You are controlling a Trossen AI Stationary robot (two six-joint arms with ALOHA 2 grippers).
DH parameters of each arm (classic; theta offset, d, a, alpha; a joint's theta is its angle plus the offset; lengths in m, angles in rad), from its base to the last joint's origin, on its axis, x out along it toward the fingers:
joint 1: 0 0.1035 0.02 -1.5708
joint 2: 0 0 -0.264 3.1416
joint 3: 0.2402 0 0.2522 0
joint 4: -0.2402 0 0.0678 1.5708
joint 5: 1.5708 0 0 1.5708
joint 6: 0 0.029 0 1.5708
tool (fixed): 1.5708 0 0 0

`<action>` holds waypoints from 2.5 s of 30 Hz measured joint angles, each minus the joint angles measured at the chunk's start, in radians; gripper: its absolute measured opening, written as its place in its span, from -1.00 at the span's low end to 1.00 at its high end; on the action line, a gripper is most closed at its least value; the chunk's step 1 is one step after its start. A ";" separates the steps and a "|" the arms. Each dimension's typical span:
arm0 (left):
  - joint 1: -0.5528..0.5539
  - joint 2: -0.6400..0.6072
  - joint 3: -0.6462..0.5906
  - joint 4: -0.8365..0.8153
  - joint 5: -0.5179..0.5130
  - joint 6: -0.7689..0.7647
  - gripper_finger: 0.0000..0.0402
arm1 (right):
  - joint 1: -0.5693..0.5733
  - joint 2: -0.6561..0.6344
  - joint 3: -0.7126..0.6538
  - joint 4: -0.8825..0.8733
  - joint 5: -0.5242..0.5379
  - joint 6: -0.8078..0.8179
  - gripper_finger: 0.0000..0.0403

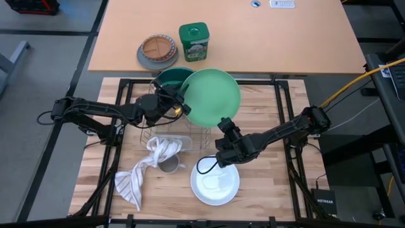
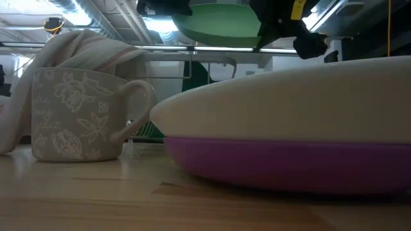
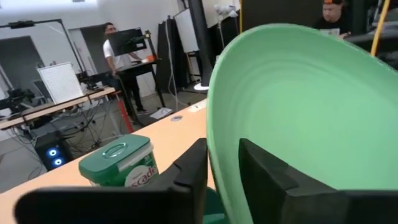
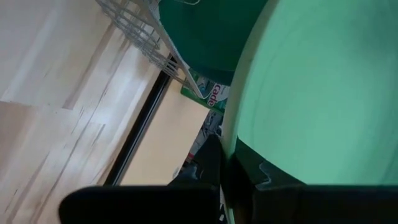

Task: Sort dishes
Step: Put the light green plate into the gray dish rack

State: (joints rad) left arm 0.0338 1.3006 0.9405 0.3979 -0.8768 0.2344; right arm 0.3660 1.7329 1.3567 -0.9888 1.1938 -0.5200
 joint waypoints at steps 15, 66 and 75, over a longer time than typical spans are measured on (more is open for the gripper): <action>0.000 0.000 0.000 -0.016 0.009 0.013 -0.97 | 0.001 0.000 0.001 0.005 -0.093 -0.010 -0.77; -0.072 -0.154 0.000 -0.283 -0.092 0.944 -1.00 | 0.000 -0.002 0.000 -0.237 -0.485 0.856 -0.25; -0.015 -0.139 0.000 -0.351 -0.050 0.982 -1.00 | 0.000 -0.002 0.000 -0.212 -0.478 0.856 -0.25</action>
State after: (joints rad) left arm 0.0184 1.1612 0.9405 0.0474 -0.9267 1.2160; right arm 0.3660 1.7313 1.3563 -1.2011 0.7158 0.3363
